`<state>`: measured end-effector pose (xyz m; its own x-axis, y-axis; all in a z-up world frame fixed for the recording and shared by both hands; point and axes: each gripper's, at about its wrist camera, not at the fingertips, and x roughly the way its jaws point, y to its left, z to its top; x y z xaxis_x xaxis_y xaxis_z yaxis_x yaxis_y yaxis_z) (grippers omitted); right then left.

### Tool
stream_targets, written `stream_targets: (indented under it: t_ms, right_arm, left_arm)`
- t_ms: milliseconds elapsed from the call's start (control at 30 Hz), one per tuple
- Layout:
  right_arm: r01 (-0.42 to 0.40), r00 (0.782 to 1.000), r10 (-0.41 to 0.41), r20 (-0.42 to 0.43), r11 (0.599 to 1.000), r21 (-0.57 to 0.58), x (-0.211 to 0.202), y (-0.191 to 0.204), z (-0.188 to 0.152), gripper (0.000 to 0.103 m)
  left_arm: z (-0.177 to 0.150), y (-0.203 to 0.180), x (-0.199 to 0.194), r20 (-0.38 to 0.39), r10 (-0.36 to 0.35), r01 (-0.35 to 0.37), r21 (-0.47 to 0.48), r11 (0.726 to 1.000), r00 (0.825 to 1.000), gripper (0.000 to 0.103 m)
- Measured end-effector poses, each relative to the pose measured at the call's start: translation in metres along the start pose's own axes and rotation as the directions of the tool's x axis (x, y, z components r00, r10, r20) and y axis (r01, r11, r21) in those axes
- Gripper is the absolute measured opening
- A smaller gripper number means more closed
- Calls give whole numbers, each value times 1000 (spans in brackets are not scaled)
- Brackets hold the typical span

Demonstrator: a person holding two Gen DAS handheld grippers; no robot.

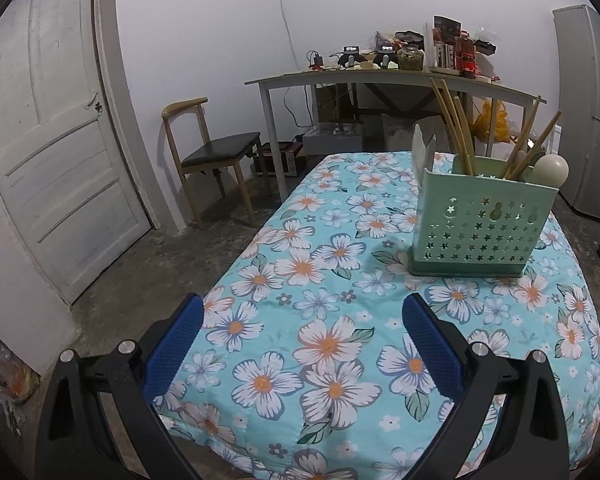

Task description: Organize utensils

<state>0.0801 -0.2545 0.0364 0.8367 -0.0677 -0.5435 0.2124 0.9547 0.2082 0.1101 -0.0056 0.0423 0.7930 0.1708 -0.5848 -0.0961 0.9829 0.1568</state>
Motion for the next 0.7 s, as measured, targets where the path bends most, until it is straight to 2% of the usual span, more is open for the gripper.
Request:
stream_targets:
  t_ms: [700]
  right_arm:
    - [-1, 1000, 1, 0, 1000, -4, 0, 2, 0, 95]
  left_arm:
    - [0, 0, -1, -4, 3, -3, 2, 1000, 1000, 97]
